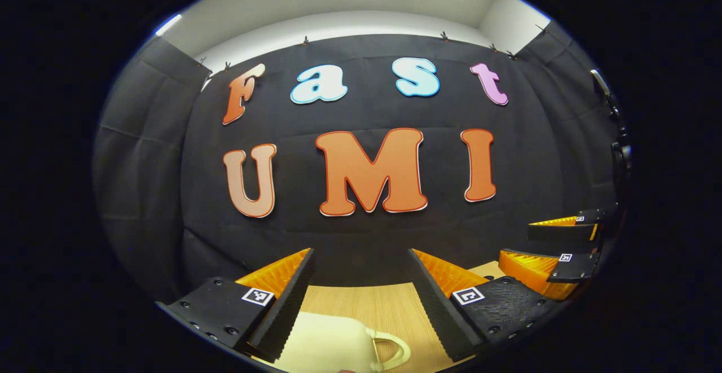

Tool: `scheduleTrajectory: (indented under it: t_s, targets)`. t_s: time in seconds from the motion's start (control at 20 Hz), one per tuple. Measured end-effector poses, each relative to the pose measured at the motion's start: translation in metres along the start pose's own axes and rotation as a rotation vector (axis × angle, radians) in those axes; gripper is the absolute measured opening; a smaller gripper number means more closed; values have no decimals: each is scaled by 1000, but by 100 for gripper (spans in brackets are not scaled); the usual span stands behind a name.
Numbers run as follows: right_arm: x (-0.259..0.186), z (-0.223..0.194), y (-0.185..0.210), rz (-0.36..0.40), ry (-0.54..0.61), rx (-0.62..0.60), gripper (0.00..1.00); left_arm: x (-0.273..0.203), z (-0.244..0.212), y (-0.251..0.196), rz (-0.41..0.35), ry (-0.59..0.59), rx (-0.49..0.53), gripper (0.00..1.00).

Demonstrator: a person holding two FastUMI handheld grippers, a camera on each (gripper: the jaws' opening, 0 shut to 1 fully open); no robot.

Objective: First open the suitcase, pack the skin care products into it, and then close the suitcase.

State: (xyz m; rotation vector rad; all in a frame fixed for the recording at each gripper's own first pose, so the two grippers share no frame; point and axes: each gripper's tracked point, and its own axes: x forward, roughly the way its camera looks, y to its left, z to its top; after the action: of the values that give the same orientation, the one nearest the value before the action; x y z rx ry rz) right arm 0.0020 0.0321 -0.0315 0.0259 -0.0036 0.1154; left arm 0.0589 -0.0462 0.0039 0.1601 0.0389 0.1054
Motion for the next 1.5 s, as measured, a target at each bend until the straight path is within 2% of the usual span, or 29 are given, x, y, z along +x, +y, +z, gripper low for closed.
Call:
scheduleTrajectory:
  t_s: [0.2,0.35,0.6,0.7,0.9,1.2,1.5]
  targets:
    - [3,3,20,-31,11,22,95,5,-2,18,-50,-8,-30,99]
    - [7,-12,19,-102,55,-8,95,8,-7,30,-83,-17,-56,99]
    - [5,-6,26,-156,76,-54,96,18,-14,53,-106,-23,-98,99]
    - [4,-4,27,-171,81,-79,95,25,-18,53,-157,-32,-92,99]
    - [5,4,30,-182,73,-80,95,36,-31,65,-193,-10,-103,99]
    - [0,8,14,-202,61,-80,95,46,-33,60,-182,-7,-80,99]
    - [-3,4,1,-135,48,-60,95,42,-31,35,-180,5,-82,100]
